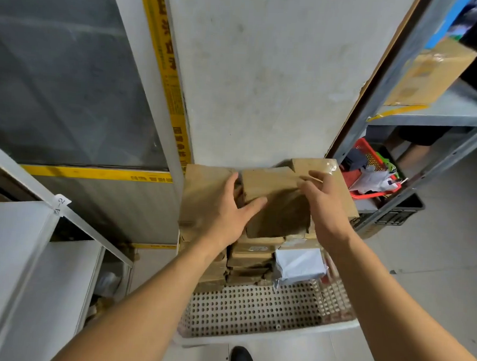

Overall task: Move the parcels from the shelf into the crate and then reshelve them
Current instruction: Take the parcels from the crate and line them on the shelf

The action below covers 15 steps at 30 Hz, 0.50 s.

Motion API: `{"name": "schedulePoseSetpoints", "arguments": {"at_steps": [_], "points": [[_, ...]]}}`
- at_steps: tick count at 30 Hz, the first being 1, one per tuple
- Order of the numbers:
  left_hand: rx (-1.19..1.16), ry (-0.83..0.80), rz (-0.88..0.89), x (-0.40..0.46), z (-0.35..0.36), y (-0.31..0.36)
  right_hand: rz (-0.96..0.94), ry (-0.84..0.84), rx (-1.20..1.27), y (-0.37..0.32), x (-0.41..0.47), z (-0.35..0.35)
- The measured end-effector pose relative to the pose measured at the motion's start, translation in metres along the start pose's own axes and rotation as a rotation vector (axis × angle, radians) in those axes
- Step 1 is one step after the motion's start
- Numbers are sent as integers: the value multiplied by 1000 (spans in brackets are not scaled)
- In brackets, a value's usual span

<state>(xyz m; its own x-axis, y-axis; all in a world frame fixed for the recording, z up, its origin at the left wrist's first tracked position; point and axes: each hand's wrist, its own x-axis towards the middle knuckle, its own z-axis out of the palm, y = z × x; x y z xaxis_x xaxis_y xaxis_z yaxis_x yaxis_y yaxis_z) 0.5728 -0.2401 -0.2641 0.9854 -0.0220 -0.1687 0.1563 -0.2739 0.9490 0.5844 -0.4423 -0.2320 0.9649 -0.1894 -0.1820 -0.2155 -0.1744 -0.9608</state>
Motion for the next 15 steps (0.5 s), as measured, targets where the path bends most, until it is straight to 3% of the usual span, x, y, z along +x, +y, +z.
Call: {"name": "schedulePoseSetpoints", "arguments": {"at_steps": [3, 5, 10, 15], "points": [[-86, 193, -11, -4, -22, 34, -135, -45, 115, -18, -13, -11], [-141, 288, -58, -2, -41, 49, -209, -186, 127, -29, -23, -14], [-399, 251, -275, -9, -87, 73, -317, -593, -38, -38, -36, -7], [-556, 275, -234, -38, -119, 69, -344, -569, 15, -55, -37, 21]]}}
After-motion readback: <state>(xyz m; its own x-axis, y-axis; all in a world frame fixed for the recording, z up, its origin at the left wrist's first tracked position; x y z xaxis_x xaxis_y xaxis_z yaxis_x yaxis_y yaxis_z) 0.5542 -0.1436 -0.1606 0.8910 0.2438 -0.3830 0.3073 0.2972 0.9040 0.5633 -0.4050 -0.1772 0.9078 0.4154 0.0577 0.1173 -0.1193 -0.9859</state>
